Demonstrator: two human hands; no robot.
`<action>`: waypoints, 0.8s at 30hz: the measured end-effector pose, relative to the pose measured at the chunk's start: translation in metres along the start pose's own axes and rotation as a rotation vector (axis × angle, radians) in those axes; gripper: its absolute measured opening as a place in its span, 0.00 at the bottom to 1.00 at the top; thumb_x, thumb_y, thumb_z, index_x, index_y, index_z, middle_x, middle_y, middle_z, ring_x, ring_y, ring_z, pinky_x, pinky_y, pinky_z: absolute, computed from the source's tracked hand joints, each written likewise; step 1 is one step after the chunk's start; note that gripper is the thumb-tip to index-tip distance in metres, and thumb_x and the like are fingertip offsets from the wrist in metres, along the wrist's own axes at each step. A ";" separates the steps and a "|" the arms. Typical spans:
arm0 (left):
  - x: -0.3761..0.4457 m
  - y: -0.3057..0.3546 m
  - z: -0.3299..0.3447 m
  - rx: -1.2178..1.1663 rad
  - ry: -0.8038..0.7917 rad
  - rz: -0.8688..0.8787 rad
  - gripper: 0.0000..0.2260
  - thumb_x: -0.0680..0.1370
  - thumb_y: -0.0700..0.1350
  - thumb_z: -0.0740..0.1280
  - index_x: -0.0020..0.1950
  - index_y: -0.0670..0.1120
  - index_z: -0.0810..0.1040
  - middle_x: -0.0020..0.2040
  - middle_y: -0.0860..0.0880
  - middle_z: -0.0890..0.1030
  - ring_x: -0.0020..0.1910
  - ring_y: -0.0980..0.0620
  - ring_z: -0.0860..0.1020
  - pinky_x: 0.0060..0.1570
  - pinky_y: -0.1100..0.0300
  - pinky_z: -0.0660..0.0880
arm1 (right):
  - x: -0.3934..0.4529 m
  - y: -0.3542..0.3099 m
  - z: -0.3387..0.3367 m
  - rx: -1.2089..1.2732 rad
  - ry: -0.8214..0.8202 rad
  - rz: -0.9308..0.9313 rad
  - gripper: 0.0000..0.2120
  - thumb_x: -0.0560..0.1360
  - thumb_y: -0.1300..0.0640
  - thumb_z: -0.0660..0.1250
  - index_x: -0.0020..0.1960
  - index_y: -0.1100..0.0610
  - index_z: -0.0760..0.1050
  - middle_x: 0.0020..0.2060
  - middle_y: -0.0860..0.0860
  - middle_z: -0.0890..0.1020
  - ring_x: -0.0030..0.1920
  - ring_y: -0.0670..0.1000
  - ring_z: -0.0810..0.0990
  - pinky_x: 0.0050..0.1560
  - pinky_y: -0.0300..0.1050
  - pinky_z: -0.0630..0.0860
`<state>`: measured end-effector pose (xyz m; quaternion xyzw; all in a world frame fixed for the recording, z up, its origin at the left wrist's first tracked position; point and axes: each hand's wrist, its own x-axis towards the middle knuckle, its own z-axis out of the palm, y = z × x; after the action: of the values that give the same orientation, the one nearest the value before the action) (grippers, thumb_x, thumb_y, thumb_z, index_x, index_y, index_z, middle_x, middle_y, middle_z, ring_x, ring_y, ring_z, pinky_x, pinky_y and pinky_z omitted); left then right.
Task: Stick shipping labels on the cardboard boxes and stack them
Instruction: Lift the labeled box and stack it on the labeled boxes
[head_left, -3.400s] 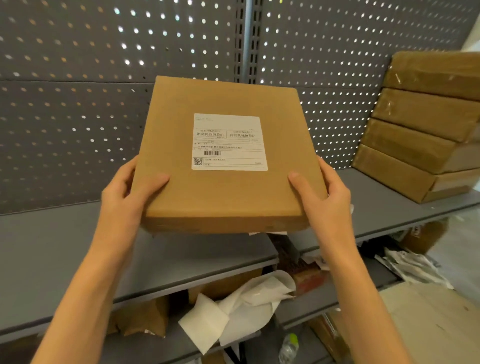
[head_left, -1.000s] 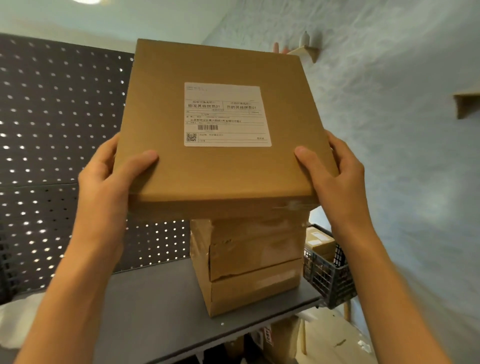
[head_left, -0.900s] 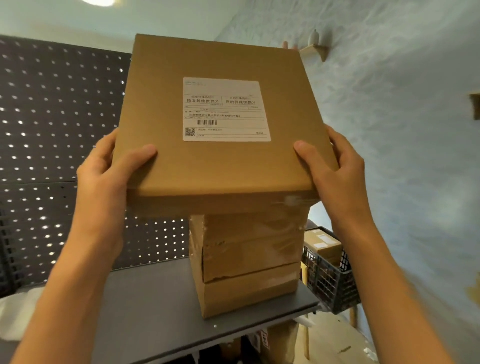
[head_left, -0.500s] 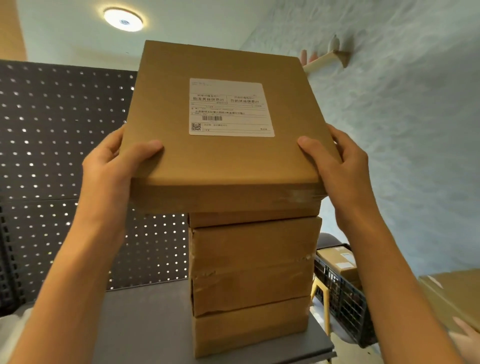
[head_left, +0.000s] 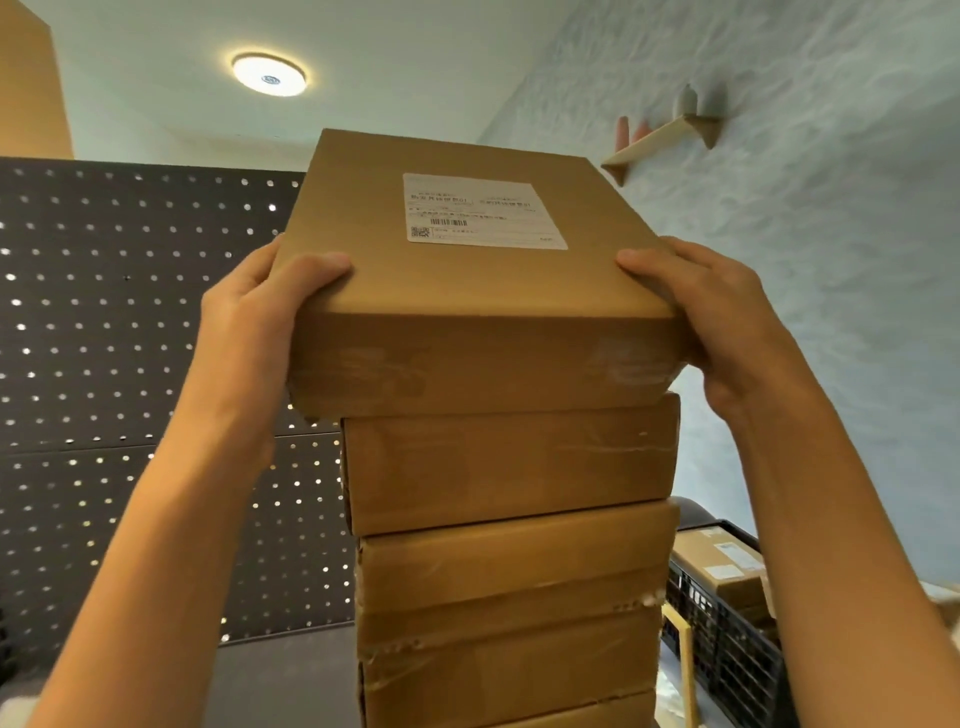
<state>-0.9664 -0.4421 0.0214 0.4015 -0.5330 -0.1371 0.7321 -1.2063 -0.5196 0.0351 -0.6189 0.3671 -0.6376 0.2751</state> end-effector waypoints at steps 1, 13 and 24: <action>0.001 0.000 0.003 -0.004 0.013 -0.022 0.05 0.74 0.51 0.65 0.41 0.52 0.78 0.35 0.57 0.76 0.30 0.64 0.72 0.29 0.68 0.68 | 0.003 0.001 -0.001 0.015 -0.018 0.003 0.26 0.67 0.42 0.71 0.62 0.51 0.76 0.58 0.49 0.79 0.56 0.51 0.77 0.52 0.47 0.77; 0.003 -0.007 0.028 0.048 0.100 -0.135 0.06 0.74 0.57 0.65 0.45 0.55 0.74 0.47 0.53 0.75 0.44 0.56 0.73 0.41 0.59 0.67 | 0.015 0.021 -0.003 0.195 -0.101 0.017 0.14 0.71 0.43 0.68 0.53 0.48 0.75 0.49 0.47 0.78 0.48 0.47 0.76 0.42 0.42 0.71; 0.022 -0.014 0.036 0.162 0.157 -0.258 0.22 0.79 0.57 0.58 0.69 0.48 0.67 0.65 0.45 0.72 0.61 0.47 0.72 0.51 0.52 0.70 | 0.019 0.031 0.007 0.134 0.000 0.115 0.22 0.73 0.38 0.63 0.62 0.48 0.71 0.56 0.47 0.77 0.54 0.49 0.77 0.51 0.45 0.74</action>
<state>-0.9867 -0.4809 0.0304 0.5336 -0.4275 -0.1549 0.7131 -1.2040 -0.5539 0.0210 -0.5769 0.3585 -0.6438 0.3524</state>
